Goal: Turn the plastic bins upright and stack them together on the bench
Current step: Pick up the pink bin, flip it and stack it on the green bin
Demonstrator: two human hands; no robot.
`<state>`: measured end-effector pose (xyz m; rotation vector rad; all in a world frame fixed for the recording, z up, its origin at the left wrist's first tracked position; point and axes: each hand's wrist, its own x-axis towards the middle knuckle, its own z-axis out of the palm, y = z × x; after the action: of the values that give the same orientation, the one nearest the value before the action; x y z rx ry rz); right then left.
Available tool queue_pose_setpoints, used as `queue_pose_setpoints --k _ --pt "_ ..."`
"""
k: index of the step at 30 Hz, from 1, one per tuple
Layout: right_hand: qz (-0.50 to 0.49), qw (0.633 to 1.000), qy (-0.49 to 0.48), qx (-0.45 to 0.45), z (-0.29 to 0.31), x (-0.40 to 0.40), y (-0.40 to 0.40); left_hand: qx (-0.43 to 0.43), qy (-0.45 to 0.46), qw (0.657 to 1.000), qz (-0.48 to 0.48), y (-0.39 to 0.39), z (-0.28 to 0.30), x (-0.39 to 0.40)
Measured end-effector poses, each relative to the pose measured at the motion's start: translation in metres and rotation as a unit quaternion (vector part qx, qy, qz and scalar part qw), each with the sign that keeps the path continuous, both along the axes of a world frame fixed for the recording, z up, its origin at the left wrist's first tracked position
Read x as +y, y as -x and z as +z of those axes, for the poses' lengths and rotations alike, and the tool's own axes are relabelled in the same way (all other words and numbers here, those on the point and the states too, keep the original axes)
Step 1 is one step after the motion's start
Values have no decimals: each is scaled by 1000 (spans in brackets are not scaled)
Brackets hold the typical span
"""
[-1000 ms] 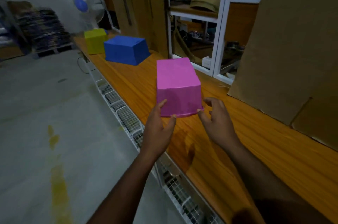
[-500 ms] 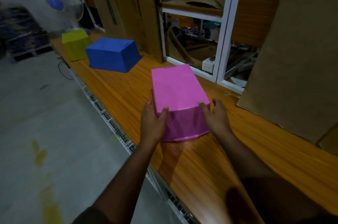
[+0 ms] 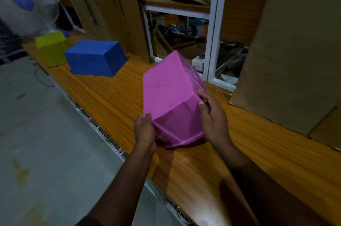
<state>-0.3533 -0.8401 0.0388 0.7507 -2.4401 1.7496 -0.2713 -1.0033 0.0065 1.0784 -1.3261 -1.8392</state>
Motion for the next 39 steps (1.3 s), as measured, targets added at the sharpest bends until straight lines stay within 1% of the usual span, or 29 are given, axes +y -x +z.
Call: queue_pose_setpoints --k 1,3,4,5,6,8,9,10,11,13,15,16,18,20,22,23,24,27,29,31,33,35,37,38,39 --pt "-19 999 1 31 6 3 -3 16 -31 999 -3 -1 0 4" --pt "-107 990 -1 90 14 10 -9 48 -91 995 -16 -4 -3 13" --pt "-157 984 4 82 14 12 -12 62 -122 990 -29 -7 -6 16" --pt "-188 981 18 37 14 15 -15 80 -156 984 -44 -11 -6 21" --pt "-190 980 54 -34 12 18 -18 95 -187 976 -61 -15 -5 26" --pt "-128 964 157 -170 6 21 -27 112 -239 959 -101 -20 -6 35" --pt "-96 959 177 -200 4 22 -33 115 -257 952 -122 -23 -8 39" --pt "-80 959 182 -200 3 23 -40 115 -268 946 -142 -25 -8 43" --pt "-77 964 180 -182 3 24 -47 110 -270 943 -161 -27 -9 46" --pt "-82 975 165 -125 8 29 -59 77 -245 946 -199 -32 -10 45" --pt "-93 985 128 -75 14 35 -69 39 -183 957 -220 -35 -6 41" --pt "-101 988 102 -51 16 40 -75 22 -142 966 -214 -37 -2 39" --pt "-120 992 19 24 18 51 -88 0 -55 981 -186 -37 10 32" --pt "-144 979 -93 110 18 65 -103 21 12 982 -186 -39 31 31" --pt "-166 951 -197 173 20 79 -119 69 66 970 -223 -45 56 43" --pt "-176 935 -242 192 20 86 -128 86 91 959 -252 -48 66 53" --pt "-184 920 -281 203 20 92 -137 96 98 946 -293 -52 75 65" --pt "-188 889 -353 223 20 112 -163 67 62 902 -421 -58 82 111" --pt "-187 875 -388 221 19 131 -176 52 44 889 -453 -59 76 138" --pt "-191 871 -399 215 18 155 -188 64 23 877 -475 -63 71 163" --pt "-199 886 -366 205 19 183 -201 78 12 864 -497 -69 69 188" --pt "-231 899 -319 192 21 215 -218 91 -2 852 -516 -77 68 214" --pt "-302 898 -261 186 23 248 -236 97 -14 836 -540 -85 68 239" --pt "-356 888 -225 187 23 265 -245 97 -16 827 -553 -89 68 251" --pt "-418 869 -190 187 21 284 -254 97 -21 817 -568 -94 69 265"
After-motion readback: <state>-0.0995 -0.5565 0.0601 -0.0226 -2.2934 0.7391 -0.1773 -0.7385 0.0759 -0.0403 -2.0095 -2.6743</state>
